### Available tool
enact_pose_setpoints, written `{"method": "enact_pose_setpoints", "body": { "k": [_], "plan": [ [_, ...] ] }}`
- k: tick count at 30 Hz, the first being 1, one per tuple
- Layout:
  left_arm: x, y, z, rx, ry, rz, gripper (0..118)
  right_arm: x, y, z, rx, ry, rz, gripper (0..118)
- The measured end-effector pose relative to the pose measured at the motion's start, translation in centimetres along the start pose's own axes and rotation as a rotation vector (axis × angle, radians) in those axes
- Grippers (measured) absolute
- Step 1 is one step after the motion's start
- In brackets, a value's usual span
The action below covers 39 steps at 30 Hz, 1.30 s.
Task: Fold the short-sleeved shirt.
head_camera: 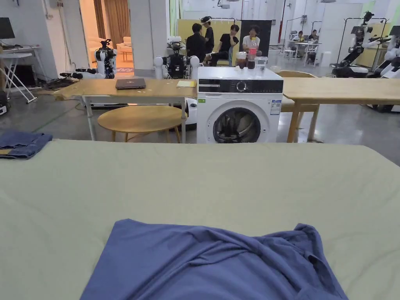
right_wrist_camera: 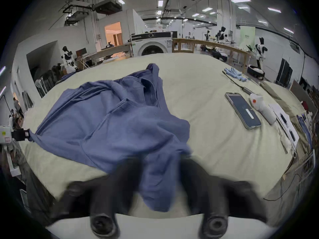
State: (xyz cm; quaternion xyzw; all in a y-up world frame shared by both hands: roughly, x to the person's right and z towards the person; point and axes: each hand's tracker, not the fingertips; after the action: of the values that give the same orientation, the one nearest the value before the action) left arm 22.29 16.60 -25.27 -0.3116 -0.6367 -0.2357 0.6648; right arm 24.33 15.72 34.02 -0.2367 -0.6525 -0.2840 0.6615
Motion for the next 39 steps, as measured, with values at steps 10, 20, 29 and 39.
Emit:
{"method": "enact_pose_setpoints", "body": {
  "k": [10, 20, 29, 39],
  "plan": [
    [1.9, 3.8, 3.3, 0.129, 0.004, 0.001, 60, -2.8, 3.7, 2.9, 0.132, 0.037, -0.029, 72],
    [4.7, 13.2, -6.1, 0.054, -0.078, -0.005, 0, -5.6, 6.0, 1.1, 0.156, 0.072, -0.003, 0],
    [4.8, 24.3, -22.3, -0.076, 0.078, -0.076, 108, -4.0, 7.0, -1.3, 0.108, 0.027, -0.009, 0],
    [5.8, 23.2, -25.5, -0.17, 0.058, -0.045, 59, -2.8, 7.7, -3.0, 0.072, -0.025, 0.023, 0]
  ]
}}
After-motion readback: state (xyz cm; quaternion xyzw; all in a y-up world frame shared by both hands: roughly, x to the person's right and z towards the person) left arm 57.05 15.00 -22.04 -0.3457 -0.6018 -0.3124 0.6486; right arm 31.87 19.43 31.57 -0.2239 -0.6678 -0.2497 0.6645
